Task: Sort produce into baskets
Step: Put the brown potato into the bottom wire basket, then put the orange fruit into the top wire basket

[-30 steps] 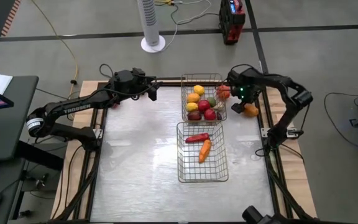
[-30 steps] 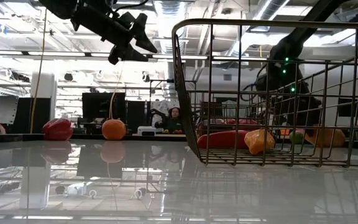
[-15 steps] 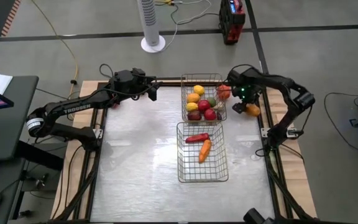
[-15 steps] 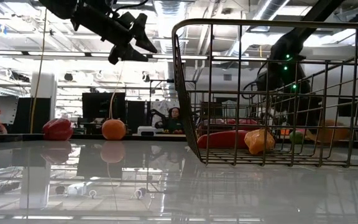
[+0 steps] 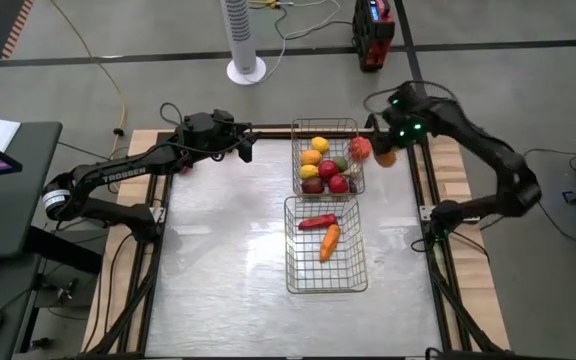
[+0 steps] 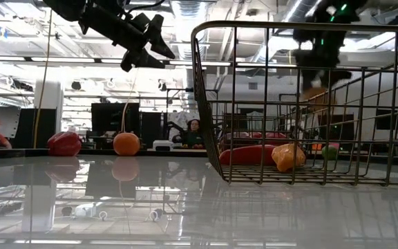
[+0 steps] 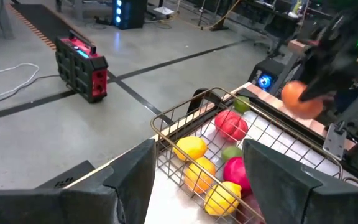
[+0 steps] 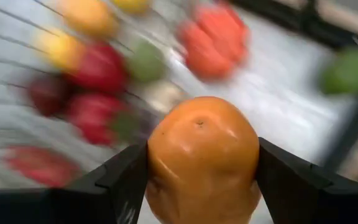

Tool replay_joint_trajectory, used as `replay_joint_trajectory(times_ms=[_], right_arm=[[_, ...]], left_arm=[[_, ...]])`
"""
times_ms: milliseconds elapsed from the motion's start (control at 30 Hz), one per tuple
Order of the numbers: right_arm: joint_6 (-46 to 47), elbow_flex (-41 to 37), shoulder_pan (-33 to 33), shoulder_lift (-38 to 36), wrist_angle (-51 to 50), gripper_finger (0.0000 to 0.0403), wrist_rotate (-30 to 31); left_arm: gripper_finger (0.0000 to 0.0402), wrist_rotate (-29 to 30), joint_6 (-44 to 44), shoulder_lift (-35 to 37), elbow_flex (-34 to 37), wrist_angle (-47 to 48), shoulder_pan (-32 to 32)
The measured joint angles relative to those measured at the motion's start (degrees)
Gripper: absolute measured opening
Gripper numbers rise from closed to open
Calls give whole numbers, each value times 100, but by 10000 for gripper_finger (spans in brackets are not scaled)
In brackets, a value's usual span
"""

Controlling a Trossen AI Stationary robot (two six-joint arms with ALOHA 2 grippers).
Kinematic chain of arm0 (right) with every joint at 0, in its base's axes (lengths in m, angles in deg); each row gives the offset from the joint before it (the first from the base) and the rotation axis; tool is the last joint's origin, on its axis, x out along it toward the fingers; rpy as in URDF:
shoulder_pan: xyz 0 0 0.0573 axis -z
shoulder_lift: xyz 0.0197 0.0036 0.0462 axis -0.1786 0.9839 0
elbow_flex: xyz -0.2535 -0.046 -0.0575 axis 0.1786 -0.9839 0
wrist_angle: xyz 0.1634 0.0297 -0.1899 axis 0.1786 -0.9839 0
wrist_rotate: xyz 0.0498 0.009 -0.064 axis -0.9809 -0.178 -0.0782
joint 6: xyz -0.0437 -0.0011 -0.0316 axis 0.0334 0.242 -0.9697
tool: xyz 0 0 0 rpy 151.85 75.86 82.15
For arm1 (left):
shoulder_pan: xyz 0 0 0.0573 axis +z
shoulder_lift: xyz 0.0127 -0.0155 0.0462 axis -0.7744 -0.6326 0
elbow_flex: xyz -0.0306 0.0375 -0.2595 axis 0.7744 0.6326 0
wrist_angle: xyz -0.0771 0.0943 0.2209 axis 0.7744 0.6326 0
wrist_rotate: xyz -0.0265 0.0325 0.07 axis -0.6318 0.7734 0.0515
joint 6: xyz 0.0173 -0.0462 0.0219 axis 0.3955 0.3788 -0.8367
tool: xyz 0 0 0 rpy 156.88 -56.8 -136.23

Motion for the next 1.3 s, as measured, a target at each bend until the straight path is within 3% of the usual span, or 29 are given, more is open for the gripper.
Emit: replay_joint_trajectory(times_ms=[200,300,500,700,800,1067,1200,1300], right_arm=[[732,42,-254,-780,1337,291,-2086],[830,42,-734,-937,1552,295,-2563],[862,42,-2102,-854,1572,296,-2533],[856,40,-3182,-359,1554,299,-1740],[857,40,-3461,-77,1556,314,-1677],[964,40,-3755,470,1465,395,-2082],[775,40,-3501,480,928,383,-1937],[521,38,-3079,296,337,376,-1329]], left_arm=[[226,-5,140,0,0,0,0],[226,-7,142,0,0,0,0],[226,-5,140,0,0,0,0],[226,-7,140,0,0,0,0],[226,-7,140,0,0,1,0],[226,-7,118,0,0,15,0],[226,-47,118,0,0,111,0],[226,-147,118,0,0,136,0]])
